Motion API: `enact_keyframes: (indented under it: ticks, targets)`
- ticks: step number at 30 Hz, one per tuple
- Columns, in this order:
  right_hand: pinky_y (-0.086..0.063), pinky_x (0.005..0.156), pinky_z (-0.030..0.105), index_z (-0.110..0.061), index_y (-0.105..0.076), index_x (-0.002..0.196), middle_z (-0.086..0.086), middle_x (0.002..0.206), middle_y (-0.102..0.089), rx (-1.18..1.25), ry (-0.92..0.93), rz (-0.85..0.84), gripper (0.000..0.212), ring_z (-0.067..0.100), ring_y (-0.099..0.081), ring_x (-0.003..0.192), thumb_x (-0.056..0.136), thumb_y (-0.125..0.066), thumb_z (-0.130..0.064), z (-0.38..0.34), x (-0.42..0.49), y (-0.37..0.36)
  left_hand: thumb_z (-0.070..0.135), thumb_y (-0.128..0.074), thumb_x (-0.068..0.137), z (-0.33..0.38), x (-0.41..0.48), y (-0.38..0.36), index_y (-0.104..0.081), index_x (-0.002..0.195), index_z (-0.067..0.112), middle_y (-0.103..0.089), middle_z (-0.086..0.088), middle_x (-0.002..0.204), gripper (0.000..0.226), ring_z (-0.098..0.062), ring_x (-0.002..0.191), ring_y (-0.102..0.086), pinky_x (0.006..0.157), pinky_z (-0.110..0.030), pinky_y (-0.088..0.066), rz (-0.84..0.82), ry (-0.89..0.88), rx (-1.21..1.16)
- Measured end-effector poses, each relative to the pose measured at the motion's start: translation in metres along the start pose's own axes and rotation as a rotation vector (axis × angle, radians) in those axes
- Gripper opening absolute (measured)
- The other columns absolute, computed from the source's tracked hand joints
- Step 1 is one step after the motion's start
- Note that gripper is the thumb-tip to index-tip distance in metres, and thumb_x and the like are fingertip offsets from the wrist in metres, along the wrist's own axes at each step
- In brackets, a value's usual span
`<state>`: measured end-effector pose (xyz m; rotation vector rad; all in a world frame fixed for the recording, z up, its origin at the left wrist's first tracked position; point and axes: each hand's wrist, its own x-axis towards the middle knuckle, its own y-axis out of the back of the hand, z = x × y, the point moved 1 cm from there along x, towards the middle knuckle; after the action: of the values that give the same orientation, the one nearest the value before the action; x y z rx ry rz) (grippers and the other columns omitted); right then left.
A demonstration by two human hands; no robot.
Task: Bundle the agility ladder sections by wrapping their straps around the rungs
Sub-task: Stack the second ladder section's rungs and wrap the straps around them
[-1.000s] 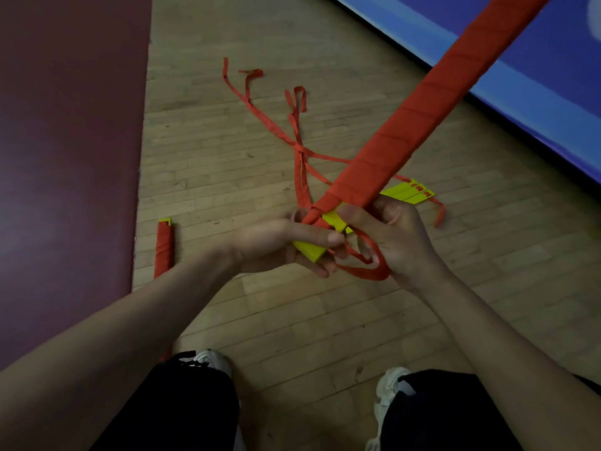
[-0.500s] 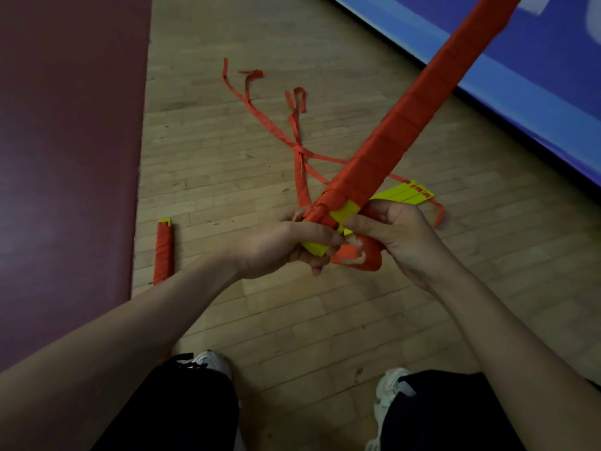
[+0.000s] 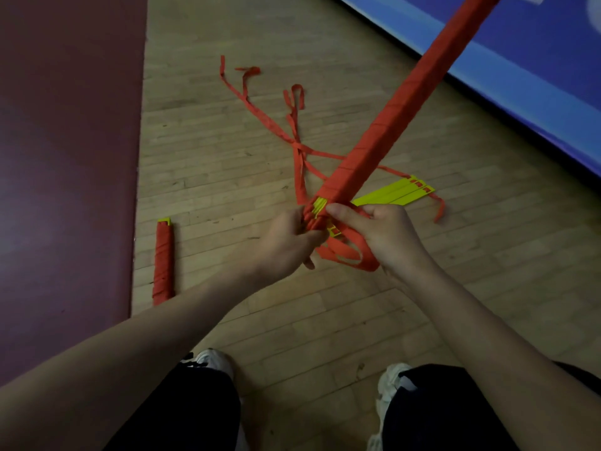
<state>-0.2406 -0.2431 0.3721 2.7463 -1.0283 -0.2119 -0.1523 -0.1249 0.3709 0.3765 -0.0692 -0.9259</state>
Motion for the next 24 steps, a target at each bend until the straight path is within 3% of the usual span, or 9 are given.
enact_keyframes:
  ticks: [3, 5, 8, 14, 16, 18, 19, 21, 24]
  targets:
    - [-0.040, 0.055, 0.036, 0.002, -0.060, 0.057, 0.024, 0.058, -0.060, -0.086, -0.017, 0.071, 0.067, 0.014, -0.047, 0.053, 0.070, -0.070, -0.062, -0.006, -0.003, -0.003, 0.009, -0.056, 0.088, -0.007, 0.000, -0.010, -0.051, 0.111, 0.009, -0.061, -0.010, 0.086, 0.023, -0.029, 0.070, -0.063, 0.062, -0.047, -0.056, 0.097, -0.070, 0.214]
    - [-0.034, 0.052, 0.031, -0.010, -0.048, 0.044, 0.006, 0.044, -0.046, -0.143, -0.014, 0.117, 0.061, 0.010, -0.042, 0.047, 0.075, -0.069, -0.058, -0.009, -0.004, -0.004, 0.014, -0.055, 0.091, -0.009, -0.002, -0.018, -0.044, 0.124, 0.006, -0.063, -0.018, 0.099, 0.036, -0.038, 0.086, -0.061, 0.070, -0.048, -0.052, 0.138, -0.100, 0.392]
    - [-0.035, 0.052, 0.028, -0.014, -0.044, 0.040, -0.007, 0.035, -0.042, -0.176, 0.007, 0.153, 0.060, 0.005, -0.042, 0.040, 0.077, -0.072, -0.052, -0.008, 0.000, -0.006, 0.020, -0.052, 0.095, -0.005, -0.007, -0.027, -0.035, 0.132, 0.001, -0.060, -0.021, 0.111, 0.044, -0.040, 0.099, -0.056, 0.077, -0.047, -0.044, 0.177, -0.153, 0.531]
    - [-0.028, 0.043, 0.020, -0.016, -0.042, 0.044, -0.007, 0.032, -0.034, -0.227, 0.003, 0.151, 0.055, 0.004, -0.036, 0.034, 0.081, -0.072, -0.042, -0.005, 0.006, -0.001, 0.024, -0.056, 0.094, -0.003, -0.005, -0.021, -0.035, 0.123, 0.000, -0.051, -0.017, 0.118, 0.043, -0.037, 0.107, -0.054, 0.082, -0.047, -0.043, 0.096, -0.178, 0.583]
    - [-0.040, 0.052, 0.018, -0.014, -0.050, 0.046, -0.010, 0.039, -0.045, -0.139, -0.008, 0.109, 0.049, 0.001, -0.046, 0.042, 0.079, -0.074, -0.040, -0.004, 0.009, -0.002, 0.027, -0.063, 0.089, 0.002, -0.006, -0.018, -0.034, 0.121, 0.001, -0.050, -0.015, 0.119, 0.050, -0.035, 0.110, -0.053, 0.082, -0.045, -0.044, 0.030, -0.187, 0.626]
    - [-0.052, 0.064, 0.038, -0.008, -0.067, 0.061, -0.003, 0.059, -0.062, 0.021, -0.063, 0.034, 0.039, 0.010, -0.059, 0.058, 0.072, -0.077, -0.044, -0.002, 0.012, -0.001, 0.032, -0.071, 0.083, 0.009, -0.006, -0.004, -0.032, 0.127, 0.004, -0.048, -0.011, 0.123, 0.066, -0.030, 0.112, -0.053, 0.082, -0.039, -0.045, -0.048, -0.195, 0.743]
    - [-0.052, 0.057, 0.037, -0.008, -0.069, 0.067, 0.002, 0.059, -0.063, 0.110, -0.093, -0.022, 0.035, 0.013, -0.060, 0.055, 0.073, -0.077, -0.041, -0.004, 0.012, 0.001, 0.034, -0.075, 0.079, 0.014, -0.005, 0.008, -0.031, 0.132, 0.008, -0.046, -0.008, 0.127, 0.074, -0.027, 0.114, -0.052, 0.083, -0.038, -0.045, -0.097, -0.207, 0.848]
    - [-0.039, 0.036, 0.021, -0.006, -0.064, 0.070, 0.003, 0.045, -0.051, 0.264, -0.134, -0.131, 0.024, 0.009, -0.047, 0.035, 0.083, -0.070, -0.025, -0.012, 0.008, 0.007, 0.033, -0.080, 0.073, 0.018, -0.001, 0.036, -0.035, 0.137, 0.017, -0.042, -0.006, 0.132, 0.080, -0.024, 0.118, -0.047, 0.088, -0.037, -0.046, -0.114, -0.270, 1.011]
    - [-0.028, 0.032, 0.014, -0.005, -0.055, 0.066, 0.003, 0.039, -0.038, 0.329, -0.177, -0.244, 0.023, 0.006, -0.031, 0.026, 0.083, -0.064, -0.017, -0.015, 0.002, 0.014, 0.018, -0.077, 0.078, 0.015, 0.006, 0.063, -0.048, 0.133, 0.013, -0.045, -0.012, 0.132, 0.063, -0.031, 0.121, -0.045, 0.094, -0.040, -0.044, 0.122, -0.404, 0.942]
